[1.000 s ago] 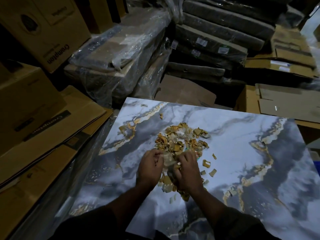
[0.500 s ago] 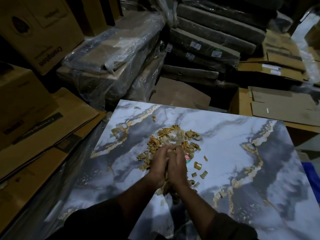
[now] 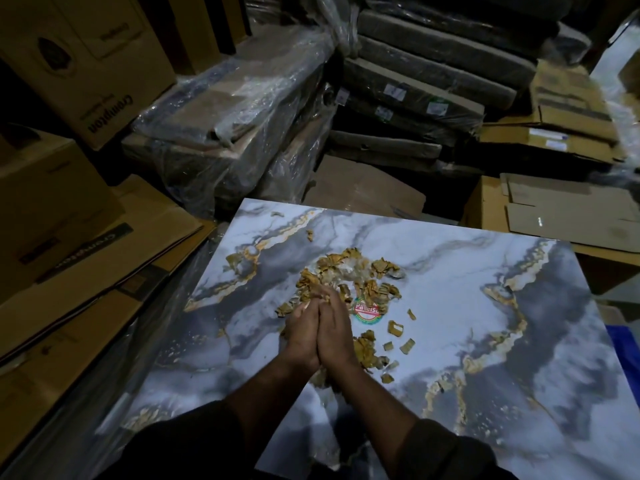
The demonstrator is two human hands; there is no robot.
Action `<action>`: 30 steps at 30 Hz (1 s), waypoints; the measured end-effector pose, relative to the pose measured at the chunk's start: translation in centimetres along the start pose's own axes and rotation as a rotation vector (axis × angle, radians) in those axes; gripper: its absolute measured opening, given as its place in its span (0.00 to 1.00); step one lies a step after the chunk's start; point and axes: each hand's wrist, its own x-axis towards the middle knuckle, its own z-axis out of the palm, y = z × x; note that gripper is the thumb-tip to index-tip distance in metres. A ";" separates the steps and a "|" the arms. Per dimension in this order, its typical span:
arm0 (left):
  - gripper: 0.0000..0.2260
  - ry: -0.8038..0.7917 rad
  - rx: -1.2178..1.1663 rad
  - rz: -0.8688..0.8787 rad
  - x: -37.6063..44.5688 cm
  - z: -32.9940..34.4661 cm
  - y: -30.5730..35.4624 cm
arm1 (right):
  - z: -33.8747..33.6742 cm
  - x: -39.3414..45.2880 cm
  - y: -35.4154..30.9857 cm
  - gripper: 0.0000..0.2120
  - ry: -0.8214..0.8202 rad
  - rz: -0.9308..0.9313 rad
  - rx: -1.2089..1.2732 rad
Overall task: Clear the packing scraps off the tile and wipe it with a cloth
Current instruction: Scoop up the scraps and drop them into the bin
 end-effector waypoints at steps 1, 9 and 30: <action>0.06 0.028 -0.014 0.005 0.0 0.3 0.0 | -0.3 0.0 0.1 0.18 -0.021 -0.015 -0.003; 0.07 0.248 -0.179 -0.070 0.4 -0.8 2.3 | -6.5 -1.3 4.8 0.13 0.002 -0.108 -0.342; 0.17 0.330 -0.098 -0.023 -1.1 -1.8 0.6 | -5.5 0.3 3.4 0.04 0.052 0.062 -0.221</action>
